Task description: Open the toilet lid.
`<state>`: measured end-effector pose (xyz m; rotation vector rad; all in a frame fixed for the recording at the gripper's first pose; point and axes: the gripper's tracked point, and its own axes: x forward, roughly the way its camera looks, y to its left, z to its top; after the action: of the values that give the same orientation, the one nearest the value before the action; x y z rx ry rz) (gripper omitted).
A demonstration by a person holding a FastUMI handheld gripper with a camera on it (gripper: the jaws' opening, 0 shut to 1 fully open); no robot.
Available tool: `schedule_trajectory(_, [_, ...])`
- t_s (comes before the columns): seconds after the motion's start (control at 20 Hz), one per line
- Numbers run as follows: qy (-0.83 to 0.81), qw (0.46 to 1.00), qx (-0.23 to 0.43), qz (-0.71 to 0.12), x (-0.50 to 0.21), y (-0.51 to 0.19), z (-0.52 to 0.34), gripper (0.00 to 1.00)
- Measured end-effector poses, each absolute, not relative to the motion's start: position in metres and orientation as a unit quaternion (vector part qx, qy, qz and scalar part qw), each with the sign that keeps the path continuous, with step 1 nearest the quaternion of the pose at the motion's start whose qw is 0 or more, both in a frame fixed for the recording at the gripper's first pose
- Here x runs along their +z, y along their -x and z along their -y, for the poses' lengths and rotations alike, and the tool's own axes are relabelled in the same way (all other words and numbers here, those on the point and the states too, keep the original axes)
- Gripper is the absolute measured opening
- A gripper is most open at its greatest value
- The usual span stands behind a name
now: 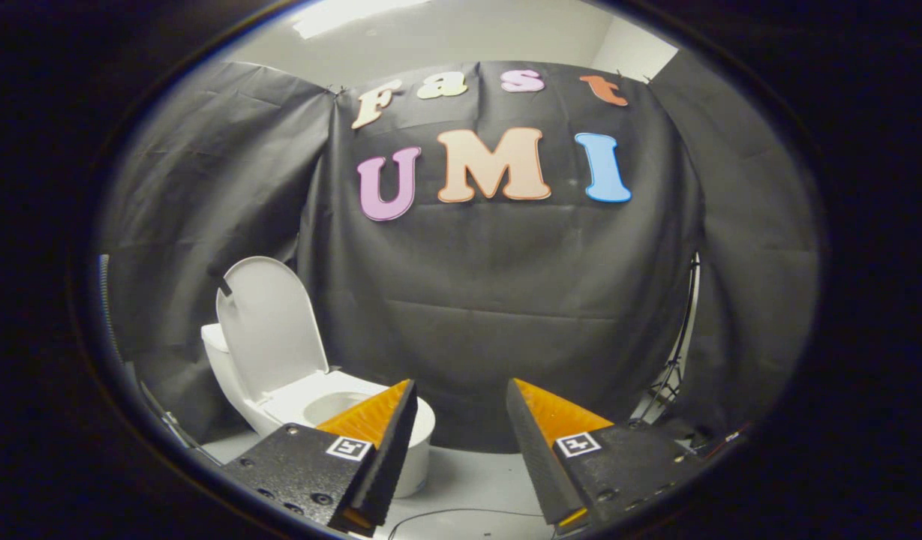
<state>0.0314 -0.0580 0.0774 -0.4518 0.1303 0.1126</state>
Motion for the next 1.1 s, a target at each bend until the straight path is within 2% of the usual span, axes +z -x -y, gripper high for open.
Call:
schedule_trajectory(0.6, [0.228, 0.971, 0.004, -0.072, 0.083, -0.036, 0.101, 0.77])
schedule_trajectory(0.8, [0.215, 0.972, -0.013, -0.098, 0.074, -0.035, 0.113, 0.76])
schedule_trajectory(1.1, [0.207, 0.972, -0.015, -0.113, 0.067, -0.027, 0.114, 0.77])
